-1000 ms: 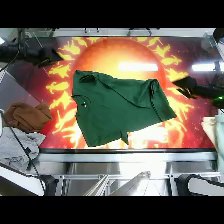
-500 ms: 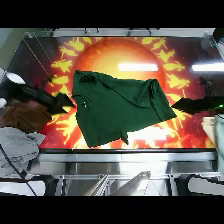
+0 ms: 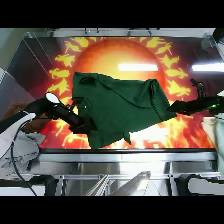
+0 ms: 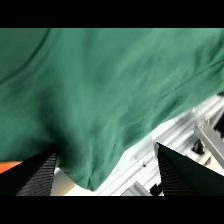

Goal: Fold the shirts.

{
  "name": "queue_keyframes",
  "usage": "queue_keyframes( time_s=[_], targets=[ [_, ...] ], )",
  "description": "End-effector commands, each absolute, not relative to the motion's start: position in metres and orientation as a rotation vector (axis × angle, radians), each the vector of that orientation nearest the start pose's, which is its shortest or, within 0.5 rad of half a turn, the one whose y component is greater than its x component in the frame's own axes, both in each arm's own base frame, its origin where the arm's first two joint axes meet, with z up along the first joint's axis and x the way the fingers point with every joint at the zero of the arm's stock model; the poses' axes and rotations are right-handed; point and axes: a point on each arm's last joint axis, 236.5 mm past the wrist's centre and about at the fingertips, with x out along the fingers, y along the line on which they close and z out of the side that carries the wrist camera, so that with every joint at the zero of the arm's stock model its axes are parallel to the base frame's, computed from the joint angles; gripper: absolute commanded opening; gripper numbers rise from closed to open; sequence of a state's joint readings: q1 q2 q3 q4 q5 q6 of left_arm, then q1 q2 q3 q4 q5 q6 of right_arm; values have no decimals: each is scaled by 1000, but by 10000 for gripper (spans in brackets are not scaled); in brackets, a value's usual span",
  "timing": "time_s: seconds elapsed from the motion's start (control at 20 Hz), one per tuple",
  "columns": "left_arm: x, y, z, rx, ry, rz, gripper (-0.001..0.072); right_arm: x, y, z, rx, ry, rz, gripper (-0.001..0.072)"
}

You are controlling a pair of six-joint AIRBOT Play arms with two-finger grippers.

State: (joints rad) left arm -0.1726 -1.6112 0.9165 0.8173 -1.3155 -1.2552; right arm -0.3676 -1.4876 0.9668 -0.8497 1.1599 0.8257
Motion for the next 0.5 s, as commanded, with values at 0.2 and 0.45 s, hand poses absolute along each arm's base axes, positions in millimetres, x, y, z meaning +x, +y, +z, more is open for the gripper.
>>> queue_keyframes(
  time_s=[0.2, 0.45],
  targets=[
    [228, -220, -132, -410, 2014, -725, 17, 358, 22, -88, 426, 1313, 505, 462],
    [259, -220, -102, -403, 1964, -796, 24, 352, 28, -101, 494, 1375, 489, 14]
  ],
)
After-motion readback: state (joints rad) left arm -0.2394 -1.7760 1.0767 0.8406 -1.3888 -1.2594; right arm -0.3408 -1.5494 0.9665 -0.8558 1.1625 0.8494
